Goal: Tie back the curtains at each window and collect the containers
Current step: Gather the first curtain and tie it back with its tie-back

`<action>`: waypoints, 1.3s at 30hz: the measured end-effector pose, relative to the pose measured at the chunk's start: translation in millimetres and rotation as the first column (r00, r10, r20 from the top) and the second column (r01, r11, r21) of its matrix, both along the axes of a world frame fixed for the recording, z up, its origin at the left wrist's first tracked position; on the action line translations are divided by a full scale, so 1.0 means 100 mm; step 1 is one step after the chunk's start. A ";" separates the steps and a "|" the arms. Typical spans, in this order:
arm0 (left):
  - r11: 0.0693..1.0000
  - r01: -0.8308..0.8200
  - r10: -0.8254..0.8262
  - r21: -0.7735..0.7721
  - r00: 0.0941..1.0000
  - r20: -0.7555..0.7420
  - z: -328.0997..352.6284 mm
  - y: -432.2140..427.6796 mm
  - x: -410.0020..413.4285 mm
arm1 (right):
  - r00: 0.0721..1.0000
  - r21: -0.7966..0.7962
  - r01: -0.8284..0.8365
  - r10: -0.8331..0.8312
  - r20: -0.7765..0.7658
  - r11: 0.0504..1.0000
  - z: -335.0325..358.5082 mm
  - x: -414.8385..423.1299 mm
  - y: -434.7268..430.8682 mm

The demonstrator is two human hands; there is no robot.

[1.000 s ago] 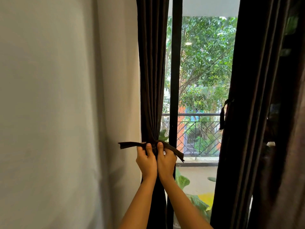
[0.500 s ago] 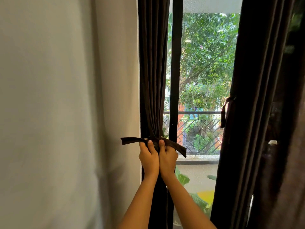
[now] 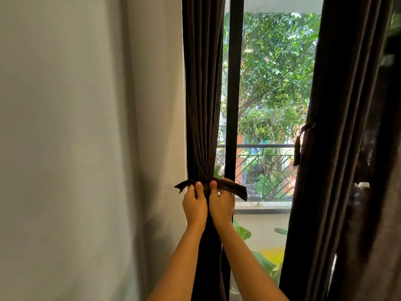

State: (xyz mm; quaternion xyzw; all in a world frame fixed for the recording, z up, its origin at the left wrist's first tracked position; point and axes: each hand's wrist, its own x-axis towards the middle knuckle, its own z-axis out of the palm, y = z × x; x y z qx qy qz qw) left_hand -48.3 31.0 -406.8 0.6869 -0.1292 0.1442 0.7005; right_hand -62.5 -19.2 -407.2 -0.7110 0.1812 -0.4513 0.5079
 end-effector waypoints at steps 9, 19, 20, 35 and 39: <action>0.999 0.031 -0.031 0.016 0.999 0.035 -0.04 -0.01 0.07 | 0.998 0.094 -0.058 0.055 0.039 0.994 -0.06 0.00 0.07; 0.999 0.017 -0.013 -0.030 0.994 0.113 -0.02 0.00 0.02 | 0.999 0.071 -0.002 -0.001 0.042 0.997 -0.06 0.04 0.06; 0.999 0.012 -0.008 -0.031 0.993 0.115 -0.01 0.00 0.02 | 0.999 0.072 0.004 -0.007 0.042 0.997 -0.07 0.05 0.06; 0.991 0.095 -0.104 -0.098 0.989 -0.100 0.02 0.08 0.07 | 0.990 0.060 -0.058 0.065 -0.126 0.997 0.04 -0.03 -0.08; 0.984 0.076 -0.102 -0.161 0.981 -0.164 0.03 0.07 0.05 | 0.991 0.037 -0.098 0.101 -0.090 0.995 0.01 -0.02 -0.10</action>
